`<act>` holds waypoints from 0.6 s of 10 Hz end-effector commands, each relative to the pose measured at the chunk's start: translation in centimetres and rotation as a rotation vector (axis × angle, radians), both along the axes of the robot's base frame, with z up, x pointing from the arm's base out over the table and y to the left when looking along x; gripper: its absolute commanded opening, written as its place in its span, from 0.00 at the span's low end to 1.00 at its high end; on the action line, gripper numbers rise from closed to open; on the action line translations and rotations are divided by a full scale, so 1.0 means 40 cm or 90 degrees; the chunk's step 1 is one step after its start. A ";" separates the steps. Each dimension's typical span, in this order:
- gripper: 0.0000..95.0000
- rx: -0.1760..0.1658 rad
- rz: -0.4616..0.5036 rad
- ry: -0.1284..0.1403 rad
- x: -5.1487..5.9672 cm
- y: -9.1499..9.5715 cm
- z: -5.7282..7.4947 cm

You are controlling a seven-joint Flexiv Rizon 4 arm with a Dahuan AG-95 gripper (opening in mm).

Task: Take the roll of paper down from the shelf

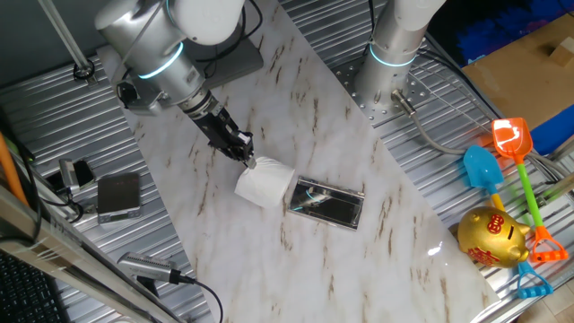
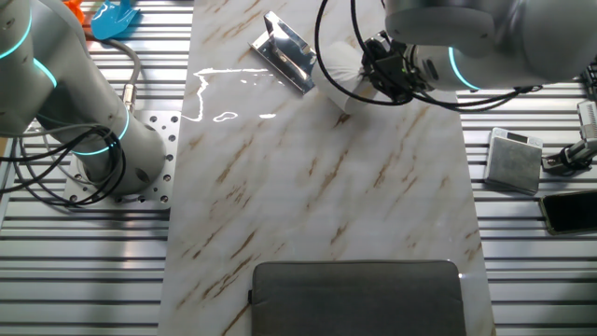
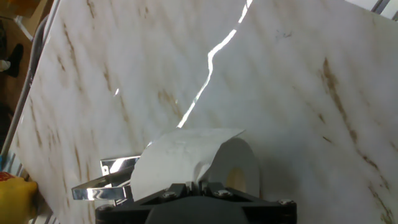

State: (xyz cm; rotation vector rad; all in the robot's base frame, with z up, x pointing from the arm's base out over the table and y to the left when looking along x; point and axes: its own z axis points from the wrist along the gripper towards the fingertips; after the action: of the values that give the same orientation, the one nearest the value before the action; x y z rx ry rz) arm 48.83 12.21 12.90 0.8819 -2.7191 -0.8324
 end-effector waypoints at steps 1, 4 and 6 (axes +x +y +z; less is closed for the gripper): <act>0.00 0.000 0.002 -0.001 -0.002 -0.002 0.001; 0.00 -0.001 0.002 -0.001 -0.002 -0.002 0.001; 0.00 0.007 0.010 -0.004 -0.002 -0.002 0.001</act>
State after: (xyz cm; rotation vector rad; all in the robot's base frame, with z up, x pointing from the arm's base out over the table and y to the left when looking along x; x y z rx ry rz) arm 48.71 12.14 12.86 0.9134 -2.7135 -0.8428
